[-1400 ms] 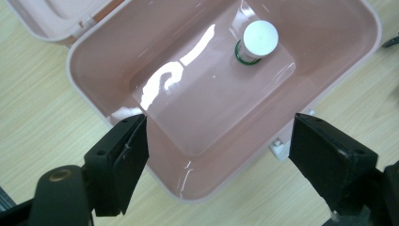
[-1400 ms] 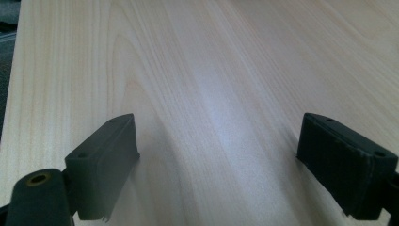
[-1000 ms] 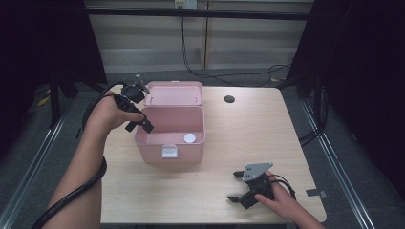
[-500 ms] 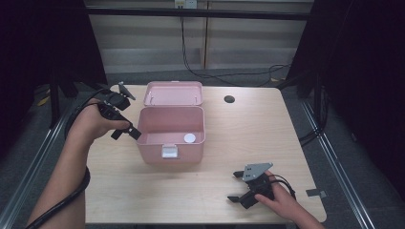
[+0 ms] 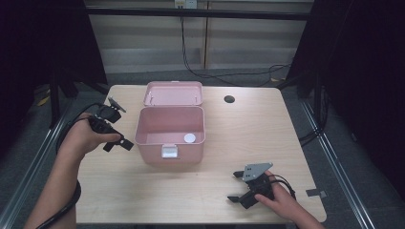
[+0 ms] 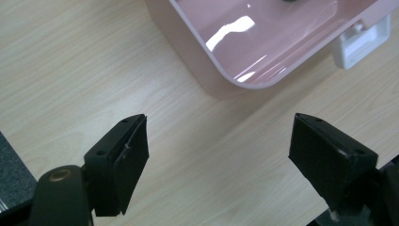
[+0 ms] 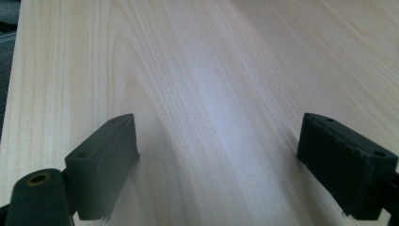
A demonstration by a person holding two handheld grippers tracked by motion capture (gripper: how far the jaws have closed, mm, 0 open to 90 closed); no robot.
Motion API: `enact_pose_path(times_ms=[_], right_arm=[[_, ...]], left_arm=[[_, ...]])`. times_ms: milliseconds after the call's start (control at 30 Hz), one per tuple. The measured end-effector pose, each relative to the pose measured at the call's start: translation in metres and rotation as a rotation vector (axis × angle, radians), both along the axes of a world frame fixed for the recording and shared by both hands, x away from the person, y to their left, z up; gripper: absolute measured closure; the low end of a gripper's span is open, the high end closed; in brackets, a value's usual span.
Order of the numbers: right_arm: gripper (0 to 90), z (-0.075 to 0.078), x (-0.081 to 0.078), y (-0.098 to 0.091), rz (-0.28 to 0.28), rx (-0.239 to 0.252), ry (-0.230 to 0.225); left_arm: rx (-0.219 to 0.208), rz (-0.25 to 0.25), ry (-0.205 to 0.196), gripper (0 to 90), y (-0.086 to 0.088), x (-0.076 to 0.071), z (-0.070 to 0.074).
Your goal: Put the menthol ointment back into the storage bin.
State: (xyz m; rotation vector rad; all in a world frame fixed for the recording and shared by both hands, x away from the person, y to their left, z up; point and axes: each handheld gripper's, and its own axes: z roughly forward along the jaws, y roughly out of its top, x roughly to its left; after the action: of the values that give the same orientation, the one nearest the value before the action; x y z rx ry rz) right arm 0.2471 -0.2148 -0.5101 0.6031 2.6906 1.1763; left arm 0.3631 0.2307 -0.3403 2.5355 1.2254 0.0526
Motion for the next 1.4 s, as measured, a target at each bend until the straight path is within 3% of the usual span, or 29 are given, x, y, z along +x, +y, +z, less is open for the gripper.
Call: enact_pose_path(times_ms=[500, 800, 1300, 1400], right_arm=[[12.0, 0.000, 0.000, 0.000, 0.000, 0.000, 0.000], [12.1, 0.000, 0.000, 0.000, 0.001, 0.000, 0.004], [12.1, 0.000, 0.000, 0.000, 0.000, 0.002, 0.005], [12.1, 0.000, 0.000, 0.000, 0.001, 0.001, 0.005]], left_arm=[[-0.006, -0.007, -0.013, 20.1, 0.004, -0.014, -0.037], [-0.011, -0.018, 0.027, 20.1, 0.007, -0.020, -0.064], [-0.069, -0.032, 0.004, 20.1, 0.003, -0.032, -0.104], [-0.082, -0.021, -0.021, 20.1, 0.004, -0.036, -0.112]])
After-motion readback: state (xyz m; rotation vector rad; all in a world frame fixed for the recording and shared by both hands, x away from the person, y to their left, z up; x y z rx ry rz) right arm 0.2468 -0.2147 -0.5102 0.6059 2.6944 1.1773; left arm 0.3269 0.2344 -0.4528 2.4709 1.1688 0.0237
